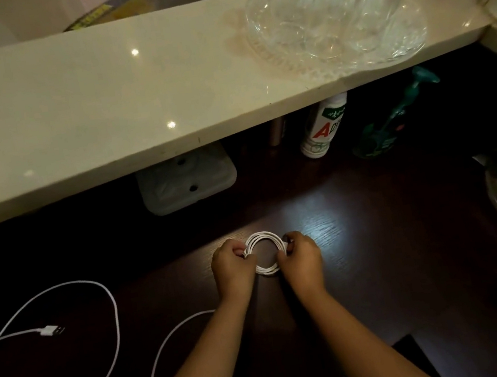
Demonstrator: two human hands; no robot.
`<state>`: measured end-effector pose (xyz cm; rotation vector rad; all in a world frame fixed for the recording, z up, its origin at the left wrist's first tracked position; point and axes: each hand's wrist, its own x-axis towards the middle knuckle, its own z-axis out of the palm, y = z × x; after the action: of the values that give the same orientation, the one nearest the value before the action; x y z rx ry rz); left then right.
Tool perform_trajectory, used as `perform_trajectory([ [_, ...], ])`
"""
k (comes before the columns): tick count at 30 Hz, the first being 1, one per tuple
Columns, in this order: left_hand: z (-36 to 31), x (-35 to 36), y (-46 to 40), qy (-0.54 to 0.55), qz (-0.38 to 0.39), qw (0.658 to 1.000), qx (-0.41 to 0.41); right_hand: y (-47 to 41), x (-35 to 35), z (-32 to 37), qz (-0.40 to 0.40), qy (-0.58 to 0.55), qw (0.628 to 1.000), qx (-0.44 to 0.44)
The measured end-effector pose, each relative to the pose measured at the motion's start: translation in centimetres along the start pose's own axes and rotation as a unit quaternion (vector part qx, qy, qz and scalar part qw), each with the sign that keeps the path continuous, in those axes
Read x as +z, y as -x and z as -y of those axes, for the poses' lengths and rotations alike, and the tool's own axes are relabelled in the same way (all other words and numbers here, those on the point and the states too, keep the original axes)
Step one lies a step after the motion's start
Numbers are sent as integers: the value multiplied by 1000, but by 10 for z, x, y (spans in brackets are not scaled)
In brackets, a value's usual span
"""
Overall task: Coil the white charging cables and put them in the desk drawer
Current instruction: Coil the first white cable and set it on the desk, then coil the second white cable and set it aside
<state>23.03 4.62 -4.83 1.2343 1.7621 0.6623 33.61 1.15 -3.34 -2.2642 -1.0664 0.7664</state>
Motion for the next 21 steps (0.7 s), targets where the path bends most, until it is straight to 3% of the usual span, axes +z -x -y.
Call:
perform_trajectory([
  [13,2,-28,-1,-4,84,996,13,0,-14,1,73,33,997,2],
  [17,8,-61,9,-39,94,995,16,21,-26,12,52,69,996,18],
  [21,16,-109,27,-95,65,991,61,55,-13,40,64,186,970,-140],
])
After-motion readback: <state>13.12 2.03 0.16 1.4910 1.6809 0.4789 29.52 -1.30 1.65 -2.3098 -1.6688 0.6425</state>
